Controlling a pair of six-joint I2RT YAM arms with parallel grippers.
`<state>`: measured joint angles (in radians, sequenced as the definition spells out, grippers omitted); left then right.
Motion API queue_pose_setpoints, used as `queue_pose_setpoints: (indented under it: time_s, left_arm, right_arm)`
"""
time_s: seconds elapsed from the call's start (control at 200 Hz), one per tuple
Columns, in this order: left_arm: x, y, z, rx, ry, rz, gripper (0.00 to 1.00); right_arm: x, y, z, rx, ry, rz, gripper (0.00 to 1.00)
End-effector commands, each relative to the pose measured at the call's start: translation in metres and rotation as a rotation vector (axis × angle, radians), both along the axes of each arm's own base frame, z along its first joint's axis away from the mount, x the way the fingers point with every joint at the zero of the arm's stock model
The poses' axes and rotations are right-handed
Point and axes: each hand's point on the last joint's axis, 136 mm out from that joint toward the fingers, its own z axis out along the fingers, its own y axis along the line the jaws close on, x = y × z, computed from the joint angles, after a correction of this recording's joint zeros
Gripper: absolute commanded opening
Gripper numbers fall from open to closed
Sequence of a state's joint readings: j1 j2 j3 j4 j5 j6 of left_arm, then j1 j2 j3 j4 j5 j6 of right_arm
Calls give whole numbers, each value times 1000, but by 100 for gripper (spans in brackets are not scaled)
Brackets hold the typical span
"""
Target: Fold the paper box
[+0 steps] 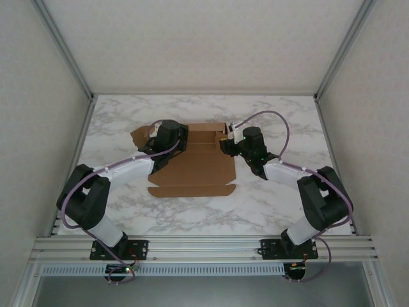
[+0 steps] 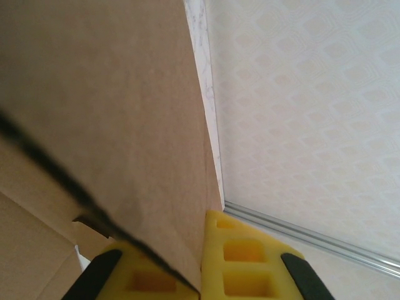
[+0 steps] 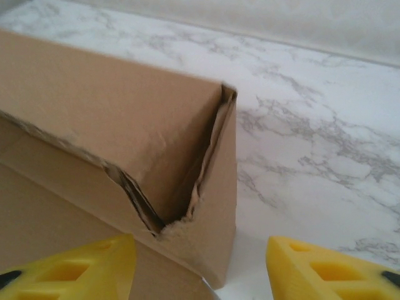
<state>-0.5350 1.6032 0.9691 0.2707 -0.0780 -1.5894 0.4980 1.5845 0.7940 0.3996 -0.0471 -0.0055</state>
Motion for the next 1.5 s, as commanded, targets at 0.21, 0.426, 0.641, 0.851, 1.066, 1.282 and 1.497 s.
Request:
queue_pose_setpoints:
  time_s: [0.21,0.426,0.641,0.851,1.066,1.282,1.497]
  left_arm:
    - [-13,-5,-28,40,100,-61,0]
    - [-12,-5,-22,30,97,-60,0]
    - [-11,-2,-27,32,112,-52,0]
    - [-8,-3,-29,18,116,-53,0]
    - [-10,-8,-27,1,119,-57,0]
    - [-14,-14,-23,-10,133,-55,0]
    - [-15,-11,-25,-4,140,-37,0]
  right_arm:
    - [15,8,-26,-160,-16,92,65]
    - [37,22,-31,-174,-34,109,63]
    - [48,25,-39,-173,-10,93,46]
    - [53,17,-47,-202,21,36,30]
    - [65,10,-55,-276,48,-105,18]
    - [74,7,-62,-451,56,-271,6]
    - [76,-4,-66,-571,47,-376,1]
